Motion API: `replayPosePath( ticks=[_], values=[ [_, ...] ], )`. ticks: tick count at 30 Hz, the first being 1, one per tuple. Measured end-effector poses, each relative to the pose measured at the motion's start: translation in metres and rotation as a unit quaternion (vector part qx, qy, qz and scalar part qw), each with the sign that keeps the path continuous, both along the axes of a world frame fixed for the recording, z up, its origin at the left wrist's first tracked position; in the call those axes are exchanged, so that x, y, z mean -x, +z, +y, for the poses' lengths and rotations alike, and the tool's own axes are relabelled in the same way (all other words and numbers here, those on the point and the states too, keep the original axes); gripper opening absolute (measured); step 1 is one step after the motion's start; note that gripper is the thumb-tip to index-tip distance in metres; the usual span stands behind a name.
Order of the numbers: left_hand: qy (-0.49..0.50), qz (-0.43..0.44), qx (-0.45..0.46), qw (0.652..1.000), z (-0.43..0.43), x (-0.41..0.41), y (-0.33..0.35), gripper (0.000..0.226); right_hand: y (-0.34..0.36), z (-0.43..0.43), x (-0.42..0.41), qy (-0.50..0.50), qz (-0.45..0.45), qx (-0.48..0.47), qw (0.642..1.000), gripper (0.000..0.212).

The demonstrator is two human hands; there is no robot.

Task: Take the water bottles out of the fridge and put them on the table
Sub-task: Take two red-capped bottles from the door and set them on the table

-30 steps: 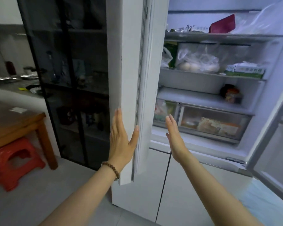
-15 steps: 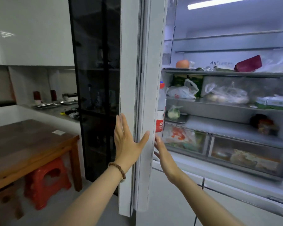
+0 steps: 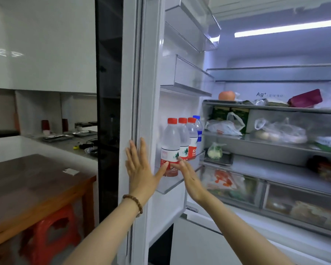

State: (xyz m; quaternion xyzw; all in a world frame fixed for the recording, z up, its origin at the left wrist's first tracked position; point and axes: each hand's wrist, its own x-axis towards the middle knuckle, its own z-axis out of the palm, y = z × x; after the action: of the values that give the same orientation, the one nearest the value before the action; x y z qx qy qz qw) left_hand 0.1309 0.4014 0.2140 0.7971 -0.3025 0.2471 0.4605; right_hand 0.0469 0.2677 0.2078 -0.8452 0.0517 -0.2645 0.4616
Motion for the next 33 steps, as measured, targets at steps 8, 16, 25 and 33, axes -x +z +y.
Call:
replayPosePath(
  ticks=[8,16,25,33],
  values=[
    [-0.002,0.04,0.02,0.999,0.026,-0.054,0.007,0.106,-0.006,0.018,-0.047,0.007,0.01,-0.003,1.0,0.063],
    [-0.033,0.073,0.113,0.99,0.03,-0.086,0.014,0.103,0.006,0.016,-0.077,0.045,0.02,0.082,0.995,0.032],
    [0.001,-0.176,0.097,0.98,-0.011,-0.083,0.072,0.061,0.08,-0.035,-0.108,0.049,-0.195,0.01,0.98,0.036],
    [0.007,0.121,0.129,0.984,-0.052,-0.119,0.099,0.057,0.116,-0.059,-0.163,0.131,-0.097,-0.018,0.986,0.055]
  ],
)
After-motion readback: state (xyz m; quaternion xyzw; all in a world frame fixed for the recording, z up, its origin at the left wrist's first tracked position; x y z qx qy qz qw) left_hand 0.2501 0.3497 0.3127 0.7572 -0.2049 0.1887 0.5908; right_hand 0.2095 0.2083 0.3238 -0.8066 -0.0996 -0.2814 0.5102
